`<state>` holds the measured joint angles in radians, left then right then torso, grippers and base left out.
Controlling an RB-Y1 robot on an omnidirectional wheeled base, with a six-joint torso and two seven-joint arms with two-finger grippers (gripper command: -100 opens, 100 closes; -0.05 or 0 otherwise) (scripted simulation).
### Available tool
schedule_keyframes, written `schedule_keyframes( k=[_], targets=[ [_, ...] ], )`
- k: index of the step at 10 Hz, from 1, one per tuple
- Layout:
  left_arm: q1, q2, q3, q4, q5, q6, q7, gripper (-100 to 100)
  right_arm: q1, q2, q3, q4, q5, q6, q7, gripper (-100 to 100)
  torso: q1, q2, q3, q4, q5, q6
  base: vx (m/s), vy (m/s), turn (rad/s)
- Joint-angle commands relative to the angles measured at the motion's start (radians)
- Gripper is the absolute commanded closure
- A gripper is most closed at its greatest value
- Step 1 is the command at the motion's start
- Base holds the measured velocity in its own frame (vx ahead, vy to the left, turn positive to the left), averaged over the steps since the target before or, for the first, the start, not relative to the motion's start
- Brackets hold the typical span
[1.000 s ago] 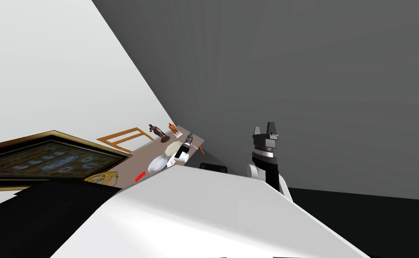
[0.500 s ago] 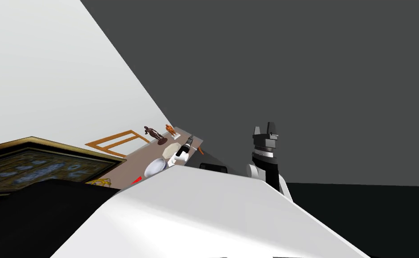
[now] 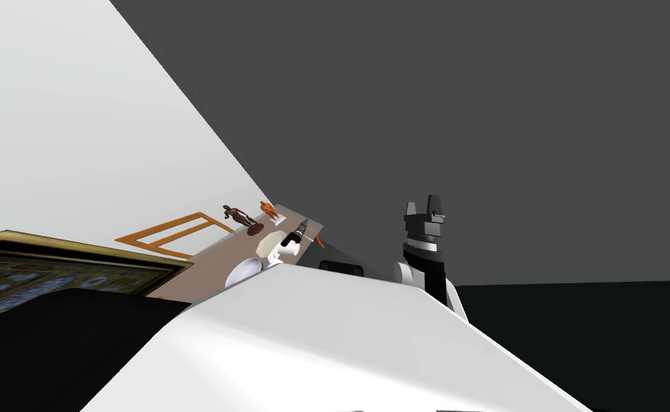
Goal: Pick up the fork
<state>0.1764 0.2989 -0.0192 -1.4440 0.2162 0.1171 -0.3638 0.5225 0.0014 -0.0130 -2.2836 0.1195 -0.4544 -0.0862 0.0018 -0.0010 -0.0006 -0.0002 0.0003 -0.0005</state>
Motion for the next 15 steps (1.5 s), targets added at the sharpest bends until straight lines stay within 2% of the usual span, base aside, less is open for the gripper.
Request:
schedule_keyframes(
  k=[1,2,3,4,6,7,8,9,10,11,12,13,14,15],
  targets=[
    [-0.004,0.008,-0.002,0.033,0.007,0.001,-0.001,-100,0.0,0.0,0.0,0.0,0.0,0.0,0.0,0,0.0,0.0,0.0,0.0,0.0,0.0,0.006,0.007,0.006],
    [-0.028,0.022,0.003,0.074,0.027,0.052,-0.029,-100,0.0,0.0,0.0,0.0,0.0,0.0,0.0,0,-0.001,0.0,0.0,0.0,0.0,0.0,0.011,0.01,-0.103],
    [-0.028,0.022,0.003,0.09,0.027,0.052,-0.029,-100,0.0,0.0,0.0,0.0,0.0,0.0,0.0,0,0.0,0.0,0.0,0.0,0.0,0.0,0.014,0.017,-0.067],
    [-0.051,0.035,0.009,0.123,0.047,0.09,-0.056,-100,0.0,0.0,0.0,0.0,0.0,0.0,0.0,0,0.0,0.0,0.0,0.0,0.0,0.0,0.018,0.024,-0.092],
    [-0.051,0.035,0.009,0.147,0.047,0.102,-0.056,-100,0.0,0.0,0.0,0.0,0.0,0.0,0.0,0,0.0,0.0,0.0,0.0,0.0,0.0,0.015,0.017,-0.047],
    [-0.074,0.048,0.015,0.188,0.067,0.15,-0.083,-100,0.0,0.0,0.0,0.0,0.0,0.0,0.0,0,-0.001,0.0,0.0,0.0,0.0,0.0,0.018,0.012,-0.13],
    [-0.074,0.048,0.015,0.203,0.067,0.153,-0.083,-100,0.0,0.0,0.0,0.0,0.0,0.0,0.0,0,-0.001,0.0,0.0,0.0,0.0,0.0,0.018,0.019,-0.065],
    [-0.096,0.06,0.021,0.247,0.087,0.188,-0.11,-100,0.0,0.0,0.0,0.0,0.0,0.0,0.0,0,0.0,0.0,0.0,0.0,0.0,0.0,0.02,0.026,-0.113],
    [-0.096,0.06,0.021,0.257,0.087,0.202,-0.11,-100,0.0,0.0,0.0,0.0,0.0,0.0,0.0,0,0.0,0.0,0.0,0.0,0.0,0.0,0.021,0.029,-0.059],
    [-0.117,0.071,0.027,0.292,0.106,0.245,-0.137,-100,0.0,0.0,0.0,0.0,0.0,0.0,0.0,0,0.0,0.0,0.0,0.0,0.0,0.0,0.024,0.035,-0.094],
    [-0.117,0.071,0.027,0.31,0.106,0.251,-0.137,-100,0.0,0.0,0.0,0.0,0.0,0.0,0.0,0,0.001,-0.001,0.0,0.0,0.0,0.0,0.023,0.029,-0.06],
    [-0.138,0.082,0.033,0.347,0.125,0.287,-0.163,-100,0.0,0.0,0.0,0.0,0.0,0.0,0.0,0,0.001,-0.001,0.0,0.0,0.0,0.0,0.027,0.028,-0.118],
    [-0.138,0.082,0.033,0.362,0.125,0.299,-0.163,-100,0.0,0.0,0.0,0.0,0.0,0.0,0.0,0,0.001,-0.001,0.0,0.0,0.0,0.0,0.022,0.028,-0.065],
    [-0.158,0.093,0.04,0.403,0.143,0.332,-0.189,-100,0.0,0.0,0.0,0.0,0.0,0.0,0.0,0,0.0,-0.001,0.0,0.0,0.0,0.0,0.023,0.03,-0.094]
  ],
)
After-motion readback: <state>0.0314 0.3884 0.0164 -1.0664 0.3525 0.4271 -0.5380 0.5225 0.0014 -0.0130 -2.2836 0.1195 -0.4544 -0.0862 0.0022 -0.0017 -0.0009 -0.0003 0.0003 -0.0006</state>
